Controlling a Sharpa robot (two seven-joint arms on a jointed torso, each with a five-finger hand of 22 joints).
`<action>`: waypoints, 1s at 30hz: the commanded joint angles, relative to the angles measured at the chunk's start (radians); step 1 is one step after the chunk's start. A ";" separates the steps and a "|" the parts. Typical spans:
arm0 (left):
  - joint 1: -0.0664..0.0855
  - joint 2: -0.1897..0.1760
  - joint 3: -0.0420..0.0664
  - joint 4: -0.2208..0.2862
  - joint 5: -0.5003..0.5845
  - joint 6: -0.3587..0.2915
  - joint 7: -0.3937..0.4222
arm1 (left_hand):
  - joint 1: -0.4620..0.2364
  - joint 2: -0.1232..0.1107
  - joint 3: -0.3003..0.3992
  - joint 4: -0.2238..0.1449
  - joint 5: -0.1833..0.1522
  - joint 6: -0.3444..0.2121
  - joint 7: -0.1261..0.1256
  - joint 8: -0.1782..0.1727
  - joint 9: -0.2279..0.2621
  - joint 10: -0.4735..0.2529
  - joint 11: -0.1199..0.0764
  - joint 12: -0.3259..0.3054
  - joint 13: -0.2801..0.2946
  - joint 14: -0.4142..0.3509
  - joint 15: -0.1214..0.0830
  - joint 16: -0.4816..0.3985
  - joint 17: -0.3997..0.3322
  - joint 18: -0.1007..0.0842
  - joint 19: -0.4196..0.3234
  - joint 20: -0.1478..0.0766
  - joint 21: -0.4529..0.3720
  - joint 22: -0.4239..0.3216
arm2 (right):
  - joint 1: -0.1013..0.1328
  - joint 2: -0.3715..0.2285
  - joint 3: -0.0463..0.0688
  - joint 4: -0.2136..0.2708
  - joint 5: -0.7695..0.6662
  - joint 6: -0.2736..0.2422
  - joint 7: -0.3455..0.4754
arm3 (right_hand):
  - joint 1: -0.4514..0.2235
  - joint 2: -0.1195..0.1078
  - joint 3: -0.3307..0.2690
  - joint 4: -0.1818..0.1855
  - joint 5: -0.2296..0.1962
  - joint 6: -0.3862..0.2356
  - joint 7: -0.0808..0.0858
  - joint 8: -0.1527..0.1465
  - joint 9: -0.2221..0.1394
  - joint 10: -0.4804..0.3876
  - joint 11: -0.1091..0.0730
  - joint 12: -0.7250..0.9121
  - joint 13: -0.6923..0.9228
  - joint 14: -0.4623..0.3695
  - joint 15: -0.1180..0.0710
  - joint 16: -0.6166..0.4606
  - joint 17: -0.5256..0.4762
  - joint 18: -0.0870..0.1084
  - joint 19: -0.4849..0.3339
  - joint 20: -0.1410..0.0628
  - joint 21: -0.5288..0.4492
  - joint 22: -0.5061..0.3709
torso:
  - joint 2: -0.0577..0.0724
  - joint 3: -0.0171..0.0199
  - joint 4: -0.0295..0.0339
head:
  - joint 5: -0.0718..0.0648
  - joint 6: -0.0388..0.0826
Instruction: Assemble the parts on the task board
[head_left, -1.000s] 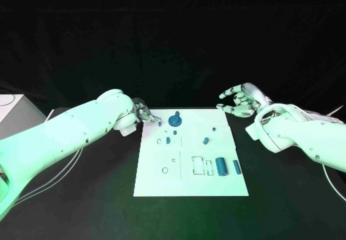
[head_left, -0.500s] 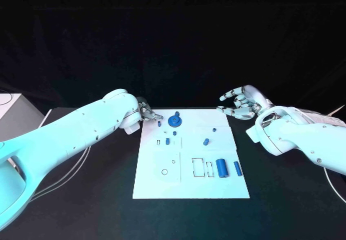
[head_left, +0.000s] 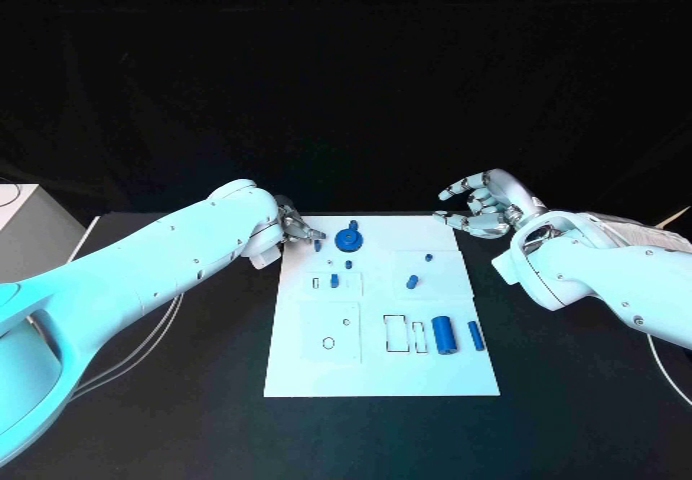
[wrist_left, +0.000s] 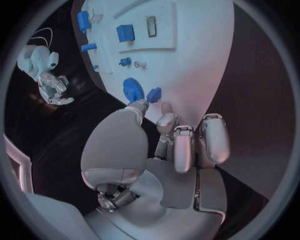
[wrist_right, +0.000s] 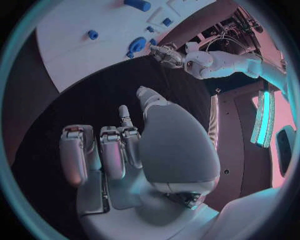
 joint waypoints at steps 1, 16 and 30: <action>0.002 0.003 0.000 0.004 0.003 0.023 0.012 | -0.006 0.003 -0.003 -0.002 0.003 0.002 0.004 -0.002 -0.002 -0.001 0.003 0.003 0.003 0.100 0.007 0.004 0.245 0.009 0.002 0.009 -0.002 0.002 | 0.001 0.001 0.001 0.000 -0.013 0.000 0.004 | -0.009 -0.003 0.000 0.003 0.004 -0.004 0.000 0.004 0.002 0.036 -0.003 -0.003 0.204 0.099 -0.005 -0.003 0.245 0.008 0.068 -0.005 -0.002 0.193 | -0.001 0.0004 0.0008 | 0.000 -0.003; 0.002 -0.002 0.000 0.016 0.011 0.035 0.007 | -0.005 0.004 -0.002 -0.001 0.004 0.013 0.001 0.005 -0.001 0.002 0.001 0.009 0.008 0.102 0.006 0.008 0.251 0.008 0.006 0.009 0.001 0.010 | 0.001 0.003 0.001 -0.003 -0.013 0.000 0.004 | -0.009 -0.003 0.000 0.003 0.004 -0.004 0.000 0.004 0.002 0.036 -0.003 -0.003 0.204 0.099 -0.005 -0.003 0.245 0.008 0.068 -0.005 -0.002 0.193 | 0.001 -0.0007 0.0005 | 0.000 -0.004; 0.002 -0.009 0.000 0.032 0.017 0.025 0.004 | -0.011 0.006 -0.004 0.000 0.003 0.021 -0.002 0.012 0.000 0.006 -0.001 0.013 0.011 0.103 0.004 0.009 0.254 0.008 0.008 0.009 0.003 0.013 | 0.001 0.006 0.001 -0.006 -0.015 -0.002 0.005 | -0.009 -0.003 0.000 0.003 0.004 -0.004 0.000 0.004 0.002 0.036 -0.003 -0.003 0.204 0.099 -0.005 -0.003 0.245 0.008 0.068 -0.005 -0.002 0.193 | 0.000 -0.0004 0.0001 | 0.001 -0.004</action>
